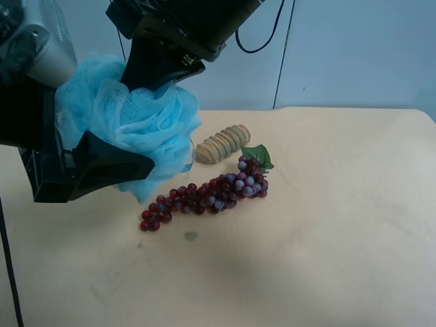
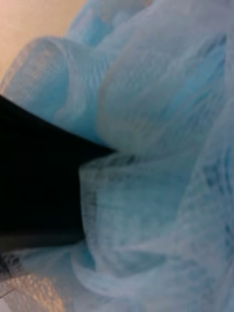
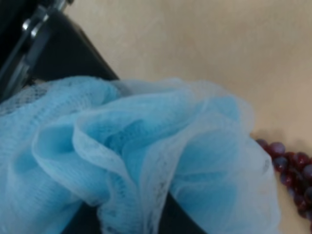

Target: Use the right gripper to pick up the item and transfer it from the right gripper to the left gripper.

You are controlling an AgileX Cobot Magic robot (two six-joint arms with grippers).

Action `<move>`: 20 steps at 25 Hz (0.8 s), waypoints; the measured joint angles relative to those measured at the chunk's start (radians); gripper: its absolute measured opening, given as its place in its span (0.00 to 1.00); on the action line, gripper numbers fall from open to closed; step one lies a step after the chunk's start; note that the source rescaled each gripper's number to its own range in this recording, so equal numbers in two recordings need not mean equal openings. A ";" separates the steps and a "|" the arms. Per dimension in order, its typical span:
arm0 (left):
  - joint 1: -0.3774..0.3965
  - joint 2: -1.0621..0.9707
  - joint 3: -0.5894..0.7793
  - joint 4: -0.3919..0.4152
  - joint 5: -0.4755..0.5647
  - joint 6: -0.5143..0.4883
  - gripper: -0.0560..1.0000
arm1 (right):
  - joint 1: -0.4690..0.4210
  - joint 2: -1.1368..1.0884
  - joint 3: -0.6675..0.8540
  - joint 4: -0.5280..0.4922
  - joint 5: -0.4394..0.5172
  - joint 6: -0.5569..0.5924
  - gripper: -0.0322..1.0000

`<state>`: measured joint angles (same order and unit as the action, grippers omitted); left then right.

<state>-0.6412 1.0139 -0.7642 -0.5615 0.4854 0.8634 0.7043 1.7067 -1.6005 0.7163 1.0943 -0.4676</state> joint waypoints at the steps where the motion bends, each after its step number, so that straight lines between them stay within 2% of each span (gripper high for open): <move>1: 0.001 0.000 0.000 0.001 0.000 0.000 0.62 | 0.000 0.000 0.000 0.000 0.004 0.000 0.04; 5: 0.004 0.000 0.000 0.007 0.004 0.000 0.32 | 0.001 0.000 0.000 -0.001 0.013 0.000 0.03; 7: 0.005 0.000 0.000 0.008 0.010 0.000 0.26 | 0.001 0.000 0.000 -0.001 0.014 0.000 0.03; 18: 0.005 0.000 0.000 0.008 0.013 0.001 0.25 | 0.001 0.000 0.000 -0.001 0.012 0.000 0.03; 20: 0.005 0.000 0.000 0.008 0.013 0.001 0.25 | 0.001 0.000 0.000 -0.001 0.012 0.006 0.07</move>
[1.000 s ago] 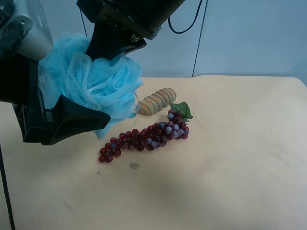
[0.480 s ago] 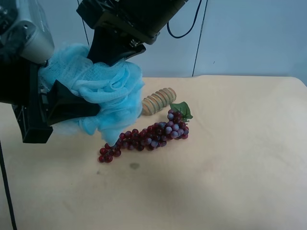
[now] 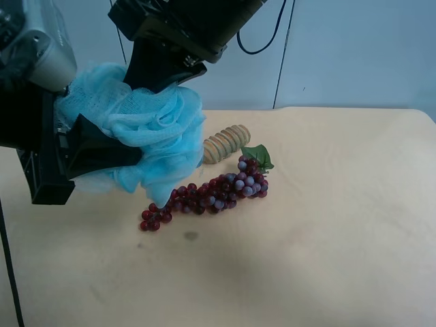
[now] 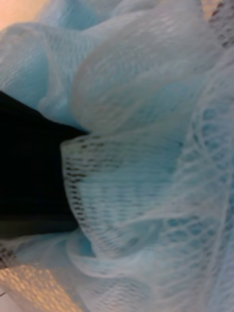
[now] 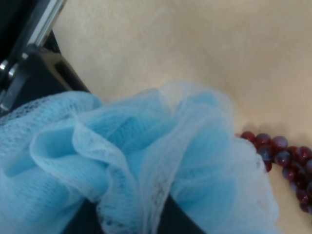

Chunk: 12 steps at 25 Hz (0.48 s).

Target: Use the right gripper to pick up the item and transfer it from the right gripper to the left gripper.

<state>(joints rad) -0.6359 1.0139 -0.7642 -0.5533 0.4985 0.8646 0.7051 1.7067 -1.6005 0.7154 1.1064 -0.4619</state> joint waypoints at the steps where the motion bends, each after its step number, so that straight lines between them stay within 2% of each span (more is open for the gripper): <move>1: 0.000 0.000 0.000 0.000 0.001 0.001 0.25 | 0.000 0.000 0.000 0.001 -0.005 0.002 0.12; 2: 0.000 0.000 0.000 -0.002 0.002 0.002 0.24 | 0.000 0.000 0.000 0.003 -0.012 0.006 0.20; 6: -0.003 0.000 0.000 -0.024 0.010 0.007 0.20 | 0.000 0.002 0.000 0.008 -0.045 0.020 0.77; 7: -0.005 0.000 0.000 -0.026 0.010 0.007 0.19 | 0.000 0.003 0.000 0.008 -0.045 0.020 0.85; 9: -0.005 0.000 0.000 -0.029 0.014 0.010 0.18 | 0.000 0.005 0.000 0.008 -0.046 0.021 0.95; 12: -0.005 0.000 0.000 -0.031 0.014 0.010 0.17 | 0.000 0.005 0.000 0.008 -0.046 0.025 0.98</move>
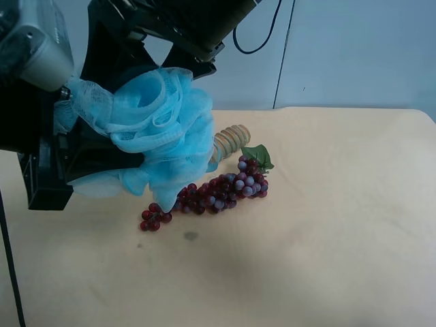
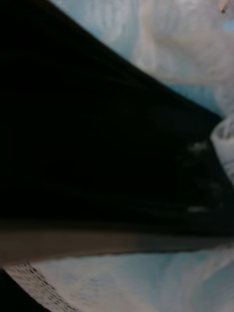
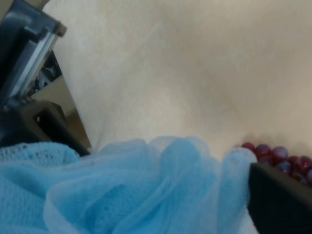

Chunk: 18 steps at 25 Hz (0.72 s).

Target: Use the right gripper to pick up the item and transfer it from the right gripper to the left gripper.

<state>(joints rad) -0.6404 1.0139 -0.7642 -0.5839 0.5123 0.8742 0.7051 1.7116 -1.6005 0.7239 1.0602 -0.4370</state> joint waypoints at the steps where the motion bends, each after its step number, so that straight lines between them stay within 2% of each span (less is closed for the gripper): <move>1: 0.000 0.000 0.000 0.000 0.000 0.000 0.17 | 0.000 0.000 0.000 0.000 0.000 0.002 0.99; 10: 0.000 0.000 0.000 -0.004 0.000 0.001 0.15 | 0.000 -0.031 0.000 -0.046 0.019 0.050 1.00; 18: -0.002 0.000 0.000 -0.008 0.000 0.004 0.11 | 0.001 -0.094 0.000 -0.202 0.099 0.142 1.00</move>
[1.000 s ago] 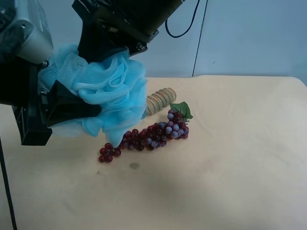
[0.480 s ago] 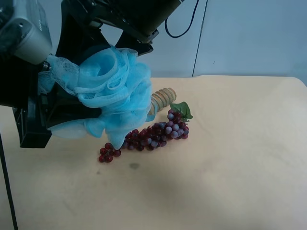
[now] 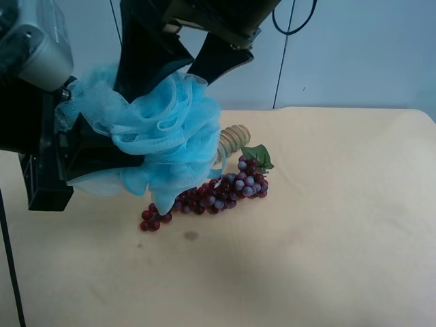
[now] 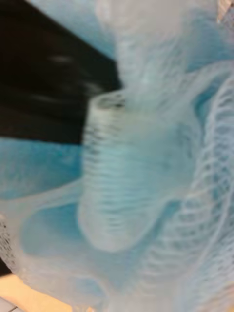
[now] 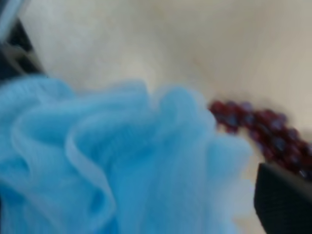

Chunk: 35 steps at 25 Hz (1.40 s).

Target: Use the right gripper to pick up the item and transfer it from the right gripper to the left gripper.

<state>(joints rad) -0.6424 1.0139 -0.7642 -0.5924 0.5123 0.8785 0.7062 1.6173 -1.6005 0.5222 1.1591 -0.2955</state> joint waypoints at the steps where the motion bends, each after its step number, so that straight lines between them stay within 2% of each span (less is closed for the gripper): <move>1: 0.000 0.000 0.000 0.000 0.000 0.000 0.11 | 0.000 -0.012 0.000 -0.028 0.009 0.013 1.00; 5: 0.000 0.000 0.000 0.000 0.000 0.000 0.11 | 0.000 -0.064 0.000 -0.135 0.046 0.067 1.00; 15: 0.000 0.000 0.000 -0.002 0.000 0.000 0.09 | 0.000 -0.238 0.000 -0.350 0.057 0.174 1.00; 18: 0.000 0.000 0.000 -0.002 0.000 0.000 0.09 | 0.000 -0.300 0.000 -0.383 0.057 0.199 1.00; 25: 0.000 0.000 0.000 -0.002 0.003 0.000 0.09 | 0.000 -0.457 0.011 -0.389 0.057 0.225 1.00; 28: 0.000 0.000 0.000 -0.002 0.006 0.000 0.09 | 0.000 -0.552 0.096 -0.390 0.054 0.228 1.00; 35: 0.000 0.000 0.000 -0.002 0.012 0.000 0.09 | 0.000 -0.822 0.486 -0.396 0.060 0.228 1.00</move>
<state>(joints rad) -0.6424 1.0139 -0.7642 -0.5948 0.5247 0.8785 0.7062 0.7949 -1.1150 0.1258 1.2192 -0.0677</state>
